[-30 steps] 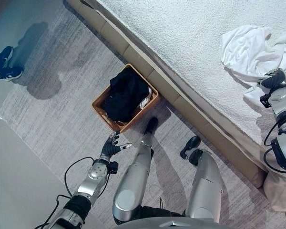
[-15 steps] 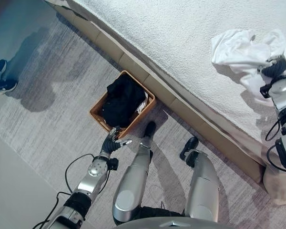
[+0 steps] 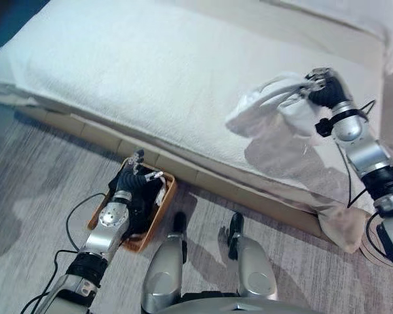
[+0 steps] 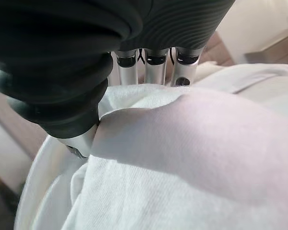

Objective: Pick up clothes into the bucket

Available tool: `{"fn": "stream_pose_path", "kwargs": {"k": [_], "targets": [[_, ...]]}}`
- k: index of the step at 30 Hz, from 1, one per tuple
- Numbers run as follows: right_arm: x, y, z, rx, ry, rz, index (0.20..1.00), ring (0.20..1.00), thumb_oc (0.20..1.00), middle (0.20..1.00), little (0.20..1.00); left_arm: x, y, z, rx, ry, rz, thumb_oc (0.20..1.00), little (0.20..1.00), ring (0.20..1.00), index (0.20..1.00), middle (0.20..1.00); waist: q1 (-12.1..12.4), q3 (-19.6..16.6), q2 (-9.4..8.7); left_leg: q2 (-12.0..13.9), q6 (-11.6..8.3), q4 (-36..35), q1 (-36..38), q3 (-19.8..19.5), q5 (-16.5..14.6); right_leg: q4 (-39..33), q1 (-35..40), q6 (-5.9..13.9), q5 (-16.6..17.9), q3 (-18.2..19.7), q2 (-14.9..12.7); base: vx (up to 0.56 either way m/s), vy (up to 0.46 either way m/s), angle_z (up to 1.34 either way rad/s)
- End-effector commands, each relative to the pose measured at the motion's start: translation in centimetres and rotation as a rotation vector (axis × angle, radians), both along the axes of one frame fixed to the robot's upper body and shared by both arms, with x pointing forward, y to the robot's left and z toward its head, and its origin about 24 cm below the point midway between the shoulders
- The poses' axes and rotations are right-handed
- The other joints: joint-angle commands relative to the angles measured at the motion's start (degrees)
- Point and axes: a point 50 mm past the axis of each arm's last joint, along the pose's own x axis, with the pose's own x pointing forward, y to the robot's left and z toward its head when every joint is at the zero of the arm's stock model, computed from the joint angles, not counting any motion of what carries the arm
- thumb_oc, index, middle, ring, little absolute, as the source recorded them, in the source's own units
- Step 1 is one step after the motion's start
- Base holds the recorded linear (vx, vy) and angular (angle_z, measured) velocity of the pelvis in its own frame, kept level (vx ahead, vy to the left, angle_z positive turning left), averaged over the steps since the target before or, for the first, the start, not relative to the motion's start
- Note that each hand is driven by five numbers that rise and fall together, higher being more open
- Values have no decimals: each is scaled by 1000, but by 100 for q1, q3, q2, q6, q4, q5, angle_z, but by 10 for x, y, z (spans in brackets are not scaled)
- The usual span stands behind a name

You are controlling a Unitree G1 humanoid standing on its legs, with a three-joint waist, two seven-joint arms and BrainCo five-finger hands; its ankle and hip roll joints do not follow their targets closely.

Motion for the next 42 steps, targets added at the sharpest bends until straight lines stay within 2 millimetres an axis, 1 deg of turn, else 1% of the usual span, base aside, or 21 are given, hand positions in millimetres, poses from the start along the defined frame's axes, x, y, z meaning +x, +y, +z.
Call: {"fn": "stream_pose_path", "kwargs": {"k": [1,2,3,4,5,8,9,10,11,14,15,19,24,30,32,33,34,35,40,41,42], "targets": [[-9,21,25,-46,-74,169,200,200,200,200,200,2,-9,23,111,-125,-57,1000,1000,1000,1000,1000,-31,-613,-57,81,-68,234,101,-37,-443,167,269,326,-284,37,52,63,10,-25],[-9,21,25,-45,-73,168,200,200,200,200,200,2,-9,23,112,-124,-58,1000,1000,1000,1000,1000,-19,-616,-57,85,-68,230,109,-31,-445,161,274,326,-281,43,56,95,-1,-27],[-17,34,23,-54,-48,257,200,200,200,200,200,4,-14,34,166,-168,-83,1000,1000,1000,1000,1000,-63,-775,-84,133,-71,173,249,71,-480,63,391,340,-272,84,89,104,-7,-32],[-21,38,24,-52,-45,294,200,200,200,200,200,5,-18,36,174,-179,-99,1000,1000,1000,1000,1000,-84,-855,-92,154,-71,118,335,117,-495,0,456,347,-263,105,103,133,-10,-36],[-26,48,26,-46,-40,356,200,200,200,200,200,6,-23,37,183,-181,-118,1000,1000,1000,1000,1000,-107,-927,-105,176,-70,64,409,164,-504,-57,513,351,-252,128,117,101,-2,-33],[-35,58,25,-18,-18,445,200,200,200,200,200,5,-34,38,191,-186,-171,1000,1000,1000,1000,1000,-154,-1055,-105,213,-69,-57,554,257,-505,-173,626,360,-224,153,139,72,-1,-24],[-43,71,29,-11,-4,544,200,200,200,200,200,4,-43,37,201,-182,-224,1000,1000,1000,1000,1000,-202,-1191,-105,232,-72,-170,672,320,-501,-300,708,364,-187,182,154,88,0,-14],[-43,71,29,-11,-4,544,200,200,200,200,200,4,-43,37,201,-182,-225,1000,1000,1000,1000,1000,-200,-1189,-105,233,-72,-173,676,321,-500,-302,711,364,-186,183,154,96,-5,-19],[-50,83,32,11,7,631,200,200,200,200,200,3,-56,39,211,-185,-297,1000,1000,1000,1000,1000,-248,-1312,-106,253,-76,-276,752,374,-487,-419,783,370,-156,196,175,36,-5,-17],[-56,92,38,15,10,694,200,200,200,200,200,2,-68,39,217,-179,-371,1000,1000,1000,1000,1000,-279,-1411,-94,269,-79,-374,832,432,-474,-525,831,372,-116,219,188,64,-8,-8],[-61,104,42,45,7,771,200,200,200,200,200,3,-84,42,234,-184,-465,1000,1000,1000,1000,1000,-331,-1496,-89,293,-80,-418,889,478,-477,-592,873,377,-93,243,207,53,-5,-9],[-69,123,50,92,-15,881,200,200,200,200,200,4,-103,45,189,-186,-551,1000,1000,1000,1000,1000,-373,-1591,-68,317,-78,-454,957,549,-490,-685,931,364,-69,273,226,38,-11,-15],[-76,139,53,161,-31,971,200,200,200,200,200,3,-120,43,127,-151,-629,1000,1000,1000,1000,1000,-401,-1660,-30,347,-86,-508,1010,585,-473,-766,1005,345,-70,281,261,12,-6,-5],[-83,142,50,206,-7,1017,200,200,200,200,200,-3,-131,30,-32,-36,-702,1000,1000,1000,1000,1000,-434,-1728,1,373,-126,-615,1053,536,-403,-879,1125,319,-70,173,264,5,-3,0],[-84,142,48,222,-1,1023,200,200,200,200,200,-5,-133,23,-79,4,-703,536,536,536,536,536,-434,-1736,-1,381,-139,-636,1062,532,-387,-912,1161,314,-72,134,271,0,0,0],[-84,142,48,223,0,1023,200,200,200,200,200,-5,-133,23,-79,5,-703,413,413,413,413,413,-435,-1737,-2,380,-139,-637,1063,528,-387,-915,1165,314,-71,130,271,0,0,0],[-84,140,44,247,11,1017,200,200,200,200,200,-6,-132,20,-96,11,-684,344,344,344,344,344,-430,-1741,-5,385,-145,-646,1067,518,-381,-932,1182,309,-73,104,266,0,0,0],[-85,137,40,276,24,1011,200,200,200,200,200,-8,-128,15,-107,21,-647,200,200,200,200,200,-410,-1741,-24,387,-152,-651,1063,486,-372,-955,1212,300,-72,64,269,11,-25,4],[-88,126,25,404,55,984,200,200,200,200,200,-14,-120,2,-219,63,-545,200,200,200,200,200,-362,-1739,-56,383,-162,-701,1079,427,-348,-978,1276,282,-95,5,276,6,-17,14],[-88,124,22,421,57,972,219,219,219,219,219,-16,-119,-2,-262,81,-530,200,200,200,200,200,-355,-1743,-63,383,-163,-709,1083,419,-344,-982,1282,280,-97,-4,278,6,-12,8],[-88,121,19,431,59,956,300,300,300,300,300,-19,-119,-6,-310,104,-519,200,200,200,200,200,-352,-1745,-67,384,-163,-710,1082,411,-340,-985,1285,282,-100,-14,279,6,-8,5]]}}
